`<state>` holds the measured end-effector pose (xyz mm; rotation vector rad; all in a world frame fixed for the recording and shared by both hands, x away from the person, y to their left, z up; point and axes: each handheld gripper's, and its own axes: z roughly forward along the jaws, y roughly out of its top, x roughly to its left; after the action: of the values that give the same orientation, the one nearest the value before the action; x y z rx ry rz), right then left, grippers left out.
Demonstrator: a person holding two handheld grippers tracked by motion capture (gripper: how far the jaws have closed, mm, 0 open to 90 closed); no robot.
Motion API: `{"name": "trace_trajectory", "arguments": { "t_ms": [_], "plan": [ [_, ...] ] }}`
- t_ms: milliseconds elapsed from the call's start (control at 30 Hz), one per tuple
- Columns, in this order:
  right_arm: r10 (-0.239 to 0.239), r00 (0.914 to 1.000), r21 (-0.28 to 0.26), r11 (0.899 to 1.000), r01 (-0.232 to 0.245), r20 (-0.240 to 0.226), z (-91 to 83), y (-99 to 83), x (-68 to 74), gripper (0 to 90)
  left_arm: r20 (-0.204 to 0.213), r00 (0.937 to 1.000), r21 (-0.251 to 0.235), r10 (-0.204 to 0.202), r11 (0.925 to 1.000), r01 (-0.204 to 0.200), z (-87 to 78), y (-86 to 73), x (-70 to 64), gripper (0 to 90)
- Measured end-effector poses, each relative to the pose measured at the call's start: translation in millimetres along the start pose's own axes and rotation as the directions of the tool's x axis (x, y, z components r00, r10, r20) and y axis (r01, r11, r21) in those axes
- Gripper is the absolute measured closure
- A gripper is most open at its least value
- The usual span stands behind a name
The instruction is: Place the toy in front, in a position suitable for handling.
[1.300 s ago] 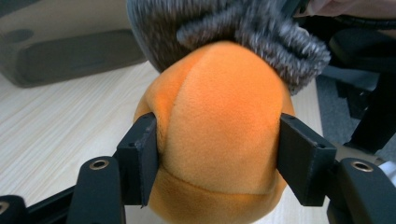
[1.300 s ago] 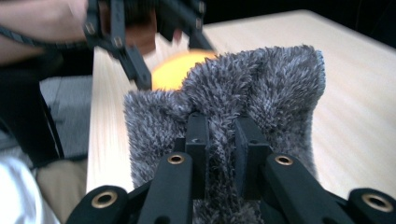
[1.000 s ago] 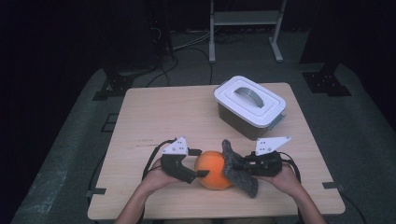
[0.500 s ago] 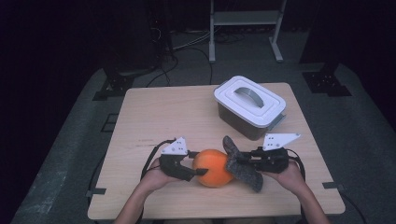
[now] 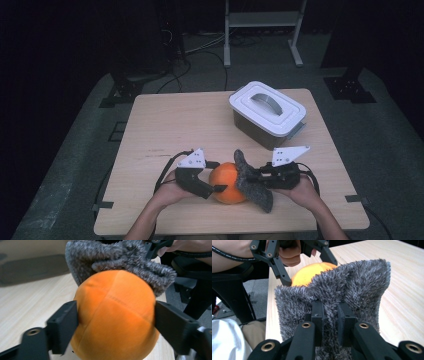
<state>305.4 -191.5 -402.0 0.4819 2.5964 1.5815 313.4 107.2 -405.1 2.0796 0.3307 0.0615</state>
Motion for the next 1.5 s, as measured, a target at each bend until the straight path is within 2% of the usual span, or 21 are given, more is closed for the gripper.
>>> {"name": "trace_trajectory", "arguments": {
  "t_ms": [67,133,200,300,400,467,500,600,733,767,833,933,967,1033,1167,1267,1367,1400,1433,1467,1500],
  "plan": [
    [0.006,1.0000,0.004,1.000,-0.006,-0.002,-1.4,-1.8,-1.9,77.2,0.012,0.9997,-0.011,-0.022,0.9997,0.023,2.4,-3.2,1.8,16.9],
    [0.008,1.0000,0.010,1.000,-0.008,0.004,-2.7,-2.0,-2.9,77.2,0.023,0.9995,-0.013,-0.021,0.9997,0.021,2.0,-4.1,2.5,19.2],
    [0.003,0.9999,0.015,1.000,-0.003,0.010,-4.6,-0.3,-2.9,77.2,0.007,1.0000,-0.012,-0.004,0.9999,0.004,-0.4,-2.8,0.5,29.0],
    [-0.011,0.9997,-0.019,1.000,0.011,0.022,-8.1,5.6,1.2,77.5,-0.010,0.9998,-0.003,0.018,0.9998,-0.018,-5.0,1.4,-2.4,38.1],
    [-0.024,0.9996,-0.084,0.996,0.025,0.015,-10.0,14.8,7.0,77.6,-0.026,0.9985,0.016,0.048,0.9987,-0.048,-4.9,5.7,-7.1,39.8],
    [-0.029,0.9995,-0.088,0.996,0.030,0.016,-9.0,17.1,8.8,77.5,-0.027,0.9982,0.012,0.053,0.9985,-0.053,-4.8,6.6,-8.5,40.5],
    [-0.037,0.9992,-0.072,0.997,0.038,0.018,-4.1,18.0,10.6,77.4,-0.030,0.9979,0.011,0.058,0.9983,-0.058,-4.9,7.5,-10.1,40.7],
    [-0.024,0.9996,-0.055,0.998,0.025,0.011,-0.5,12.0,6.7,77.3,-0.036,0.9975,0.016,0.060,0.9981,-0.060,-7.3,7.8,-10.0,41.2],
    [-0.009,0.9990,-0.020,1.000,0.010,0.043,-3.4,6.4,1.2,77.3,-0.030,0.9985,0.009,0.045,0.9990,-0.044,-6.2,7.5,-9.4,40.2],
    [-0.009,0.9990,-0.020,1.000,0.010,0.043,-3.4,6.4,1.2,77.3,-0.030,0.9985,0.009,0.045,0.9990,-0.044,-6.2,7.5,-9.4,39.7],
    [-0.018,0.9990,-0.060,0.998,0.020,0.042,-6.6,11.2,5.2,77.3,-0.023,0.9984,0.004,0.052,0.9986,-0.052,-5.0,7.8,-9.9,37.9],
    [-0.027,0.9992,-0.065,0.997,0.029,0.029,-5.4,15.0,8.3,77.2,-0.018,0.9987,0.004,0.049,0.9988,-0.048,-4.3,7.6,-9.5,31.3],
    [-0.042,0.9987,-0.036,0.998,0.043,0.027,-0.8,13.6,9.2,77.3,-0.014,0.9992,-0.001,0.038,0.9993,-0.039,-3.2,6.6,-8.4,27.7],
    [-0.031,0.9994,-0.028,0.999,0.031,0.014,1.1,9.6,7.7,77.3,-0.012,0.9995,-0.016,0.030,0.9994,-0.030,-2.8,5.2,-6.9,24.5],
    [-0.023,0.9997,-0.019,1.000,0.023,0.002,-1.7,6.5,5.1,77.2,0.004,1.0000,-0.020,-0.002,0.9998,0.002,0.2,3.2,-4.1,18.7],
    [-0.012,0.9999,-0.018,1.000,0.012,0.003,-3.3,3.2,1.7,77.1,0.019,0.9998,-0.016,-0.005,0.9999,0.006,1.3,1.8,-3.5,19.1],
    [-0.001,0.9999,-0.016,1.000,0.001,0.016,-5.6,1.0,-2.5,77.0,0.046,0.9989,-0.014,0.008,0.9999,-0.007,0.4,1.9,-4.9,25.2],
    [0.003,0.9997,-0.013,1.000,-0.003,0.024,-6.8,0.4,-3.5,76.8,0.087,0.9960,-0.012,0.019,0.9998,-0.018,-1.0,1.8,-6.1,27.8],
    [0.005,0.9994,-0.009,1.000,-0.004,0.035,-7.9,-0.3,-4.7,76.7,0.109,0.9939,-0.016,0.022,0.9997,-0.020,-1.9,1.6,-6.7,29.8],
    [0.008,0.9990,-0.009,1.000,-0.008,0.045,-8.9,-1.3,-6.1,76.7,0.121,0.9923,-0.020,0.025,0.9995,-0.022,-2.6,1.5,-7.0,31.7],
    [0.016,0.9986,-0.007,1.000,-0.016,0.050,-10.0,-2.3,-7.3,76.7,0.115,0.9929,-0.022,0.029,0.9994,-0.026,-2.7,1.5,-7.2,32.0]
  ]
}}
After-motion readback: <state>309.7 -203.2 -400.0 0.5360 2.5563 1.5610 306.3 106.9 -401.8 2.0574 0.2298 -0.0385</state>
